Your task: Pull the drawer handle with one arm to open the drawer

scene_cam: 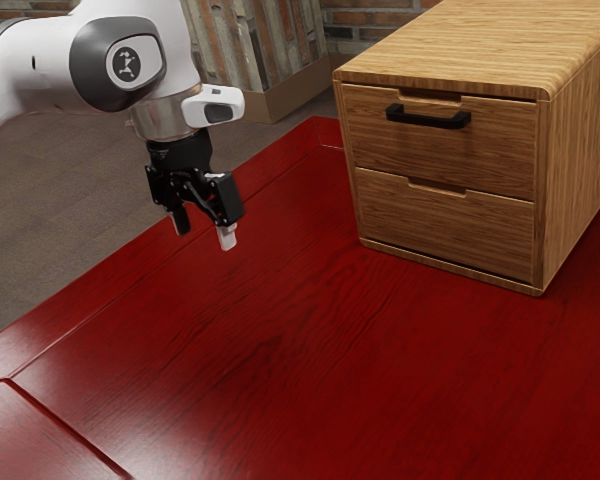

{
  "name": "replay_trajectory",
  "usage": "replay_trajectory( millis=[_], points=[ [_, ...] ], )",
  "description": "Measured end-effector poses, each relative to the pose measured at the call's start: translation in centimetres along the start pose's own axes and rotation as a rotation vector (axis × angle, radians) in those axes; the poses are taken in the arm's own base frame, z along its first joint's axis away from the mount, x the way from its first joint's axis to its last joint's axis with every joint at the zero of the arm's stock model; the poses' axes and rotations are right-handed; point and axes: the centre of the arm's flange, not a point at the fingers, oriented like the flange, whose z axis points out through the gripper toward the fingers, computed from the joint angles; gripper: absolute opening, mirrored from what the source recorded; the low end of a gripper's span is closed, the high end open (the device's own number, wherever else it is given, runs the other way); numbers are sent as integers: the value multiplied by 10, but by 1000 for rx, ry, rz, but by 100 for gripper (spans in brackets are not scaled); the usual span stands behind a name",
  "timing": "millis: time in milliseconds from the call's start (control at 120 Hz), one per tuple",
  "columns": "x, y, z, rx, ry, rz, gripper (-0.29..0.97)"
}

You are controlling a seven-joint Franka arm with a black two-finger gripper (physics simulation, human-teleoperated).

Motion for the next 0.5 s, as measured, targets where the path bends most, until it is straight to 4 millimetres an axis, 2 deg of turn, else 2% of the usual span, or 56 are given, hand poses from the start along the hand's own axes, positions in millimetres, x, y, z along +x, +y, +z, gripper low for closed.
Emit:
replay_trajectory(
  millis=[275,317,450,500],
  points=[
    [-1,1,-4,1,6,-9,68],
    [-5,0,-18,3,31,-12,68],
    [-30,-7,-86,12,142,-33,68],
    [-38,-8,-103,14,163,-39,68]
  ],
)
